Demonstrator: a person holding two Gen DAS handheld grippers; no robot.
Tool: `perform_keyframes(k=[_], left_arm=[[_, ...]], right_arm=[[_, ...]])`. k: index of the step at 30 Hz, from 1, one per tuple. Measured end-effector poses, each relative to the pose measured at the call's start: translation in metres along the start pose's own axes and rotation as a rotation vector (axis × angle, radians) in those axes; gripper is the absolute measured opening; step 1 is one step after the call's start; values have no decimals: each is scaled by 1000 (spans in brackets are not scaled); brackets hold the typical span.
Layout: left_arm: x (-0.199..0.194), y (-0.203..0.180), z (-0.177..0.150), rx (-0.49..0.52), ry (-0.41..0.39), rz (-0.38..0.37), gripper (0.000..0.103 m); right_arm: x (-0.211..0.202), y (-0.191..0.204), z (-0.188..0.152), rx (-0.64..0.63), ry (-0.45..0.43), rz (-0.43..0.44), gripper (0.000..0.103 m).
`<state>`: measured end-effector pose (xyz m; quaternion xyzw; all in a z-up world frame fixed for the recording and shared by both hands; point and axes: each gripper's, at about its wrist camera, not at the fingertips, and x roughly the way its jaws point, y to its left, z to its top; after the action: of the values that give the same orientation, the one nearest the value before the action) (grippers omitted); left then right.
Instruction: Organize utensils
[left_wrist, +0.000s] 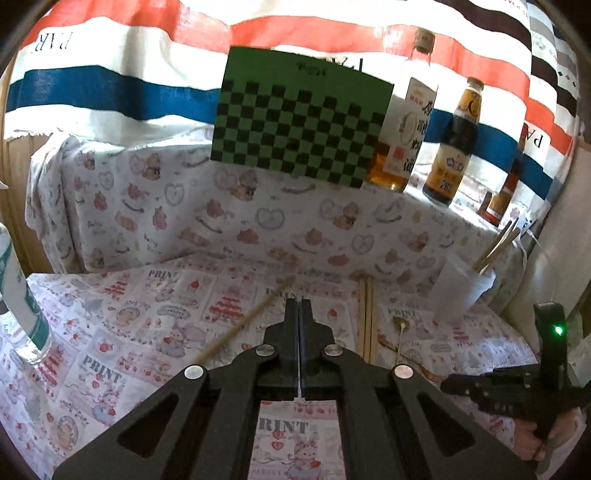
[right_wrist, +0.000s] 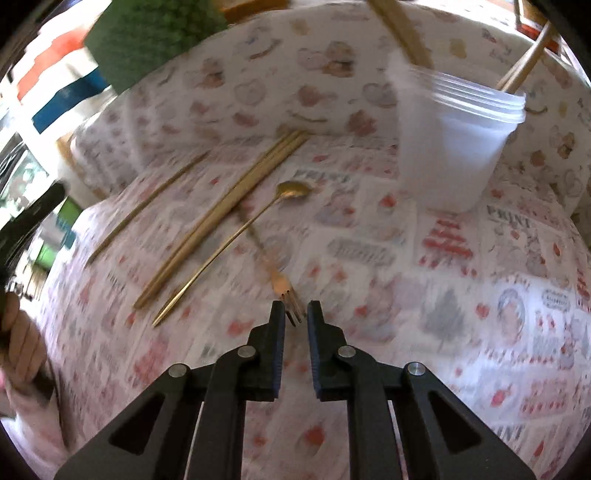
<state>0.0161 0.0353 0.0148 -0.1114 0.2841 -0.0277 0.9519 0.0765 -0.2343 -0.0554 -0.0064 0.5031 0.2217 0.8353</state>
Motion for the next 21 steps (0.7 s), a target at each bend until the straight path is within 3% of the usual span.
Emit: perform_keyframes(k=[5,7,9,15,20,21], left_arm=[[9,-2,-4,10,42,-14,0],[9,-4,-5,25,40,-1,0],[9,-6,-6,48,36,15,0],[15,-2,-5,42,62,16,13],[16,2,-4,42,72,18,21],[16,2,-3,44,75,9,25]], right_arm=[[-7,17,-8,-61,-8,-2,17],[-10,19,-8,-81,-38,-61,38],[-9,22,-6,-109,-55,-100,45],[-2,32,-7,-152,-52,-83,44],[5,38,-10,-164,-43,-119,26],[4,38,-10,-158,-41,-109,17]])
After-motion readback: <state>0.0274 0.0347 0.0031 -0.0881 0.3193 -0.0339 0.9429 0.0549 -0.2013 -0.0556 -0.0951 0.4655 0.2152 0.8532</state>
